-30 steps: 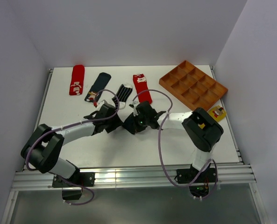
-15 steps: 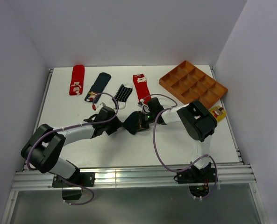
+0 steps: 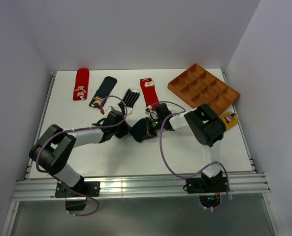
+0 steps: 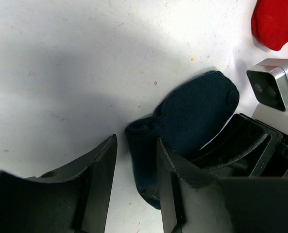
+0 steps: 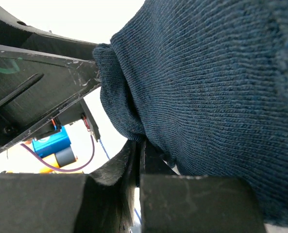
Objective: Roll the socks
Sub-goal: Roll the sock at the center of the board.
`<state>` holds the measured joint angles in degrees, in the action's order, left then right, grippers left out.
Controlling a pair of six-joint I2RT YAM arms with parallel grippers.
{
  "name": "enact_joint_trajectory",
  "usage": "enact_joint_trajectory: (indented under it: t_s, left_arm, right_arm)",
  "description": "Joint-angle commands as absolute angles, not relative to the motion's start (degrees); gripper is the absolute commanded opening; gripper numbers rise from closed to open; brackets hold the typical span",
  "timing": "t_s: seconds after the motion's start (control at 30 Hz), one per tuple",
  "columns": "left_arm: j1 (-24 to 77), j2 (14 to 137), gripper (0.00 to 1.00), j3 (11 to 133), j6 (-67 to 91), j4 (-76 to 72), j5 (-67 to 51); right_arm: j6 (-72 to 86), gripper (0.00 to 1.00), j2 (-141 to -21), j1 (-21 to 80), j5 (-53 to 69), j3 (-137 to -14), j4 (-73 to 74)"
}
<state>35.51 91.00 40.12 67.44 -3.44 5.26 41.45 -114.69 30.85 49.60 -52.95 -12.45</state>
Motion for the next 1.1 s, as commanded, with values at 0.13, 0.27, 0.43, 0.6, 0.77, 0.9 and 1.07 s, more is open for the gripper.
enact_joint_trajectory:
  t_s: [0.13,0.27,0.43,0.6,0.77,0.9,1.07]
  left_arm:
    - [35.5,93.2,0.47,40.5,68.3,-0.8,5.0]
    - [35.5,92.8,0.56,40.2,68.2,-0.6,4.8]
    - [35.4,90.9,0.58,38.9,68.5,-3.4,4.7]
    - [35.5,91.7,0.5,40.2,68.0,-1.8,4.8]
    - [35.5,92.0,0.48,39.6,68.7,-0.7,4.4]
    - [35.5,90.4,0.49,38.6,69.1,-0.2,5.3]
    - [35.5,92.3,0.38,39.7,68.6,1.9,5.1]
  right_arm:
    - [41.7,0.01,-117.1,30.2,47.4,-53.2,-10.5]
    - [41.9,0.01,-117.2,30.1,47.2,-53.1,-10.4]
    - [41.9,0.01,-117.2,30.1,47.0,-52.8,-10.5]
    - [42.2,0.01,-117.0,30.1,46.8,-52.7,-10.7]
    - [43.1,0.01,-116.7,30.0,46.7,-52.0,-11.7]
    - [44.0,0.01,-117.0,29.8,47.0,-51.6,-12.7]
    - [44.2,0.01,-116.7,29.7,46.8,-51.2,-12.8]
